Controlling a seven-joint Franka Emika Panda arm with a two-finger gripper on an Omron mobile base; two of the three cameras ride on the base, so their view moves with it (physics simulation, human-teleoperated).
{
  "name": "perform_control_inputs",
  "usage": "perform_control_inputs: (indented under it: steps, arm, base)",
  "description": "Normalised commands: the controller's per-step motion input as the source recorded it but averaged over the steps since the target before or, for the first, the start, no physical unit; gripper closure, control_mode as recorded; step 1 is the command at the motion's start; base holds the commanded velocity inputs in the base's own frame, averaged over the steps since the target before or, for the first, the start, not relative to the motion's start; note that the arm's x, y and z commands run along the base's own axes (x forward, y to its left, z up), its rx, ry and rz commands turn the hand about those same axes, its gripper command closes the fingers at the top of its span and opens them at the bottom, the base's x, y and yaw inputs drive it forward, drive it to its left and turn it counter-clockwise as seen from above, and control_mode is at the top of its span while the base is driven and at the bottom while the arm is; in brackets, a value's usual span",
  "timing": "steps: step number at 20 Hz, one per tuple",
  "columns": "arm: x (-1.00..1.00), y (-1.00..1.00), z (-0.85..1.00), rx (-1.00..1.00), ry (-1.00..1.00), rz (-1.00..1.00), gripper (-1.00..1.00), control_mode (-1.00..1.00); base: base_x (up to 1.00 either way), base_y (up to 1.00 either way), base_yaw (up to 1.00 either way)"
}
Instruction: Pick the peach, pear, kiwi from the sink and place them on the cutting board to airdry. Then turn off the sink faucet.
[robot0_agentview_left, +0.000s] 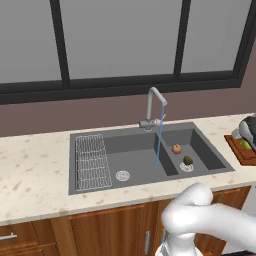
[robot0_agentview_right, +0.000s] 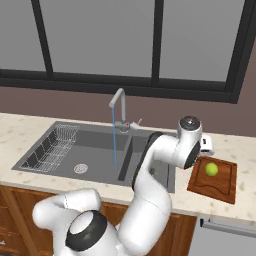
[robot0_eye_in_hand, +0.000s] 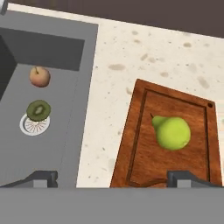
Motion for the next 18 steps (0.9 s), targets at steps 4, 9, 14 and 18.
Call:
perform_control_inputs:
  steps: [4, 9, 14, 18]
  arm:
    - [-0.57, 0.26, 0.29, 0.06, -0.15, -0.04, -1.0, -1.0]
    - [-0.24, 0.03, 0.74, 0.31, 0.2, -0.11, -1.0, -1.0]
    - [-0.04, 0.09, 1.0, 0.23, 0.42, -0.04, -1.0, -1.0]
    - [-0.31, 0.12, 0.34, 0.01, 0.03, 0.0, -1.0, -1.0]
  base:
    - [0.0, 0.0, 0.0]
    - [0.0, 0.0, 0.0]
    - [0.0, 0.0, 0.0]
    - [0.0, 0.0, 0.0]
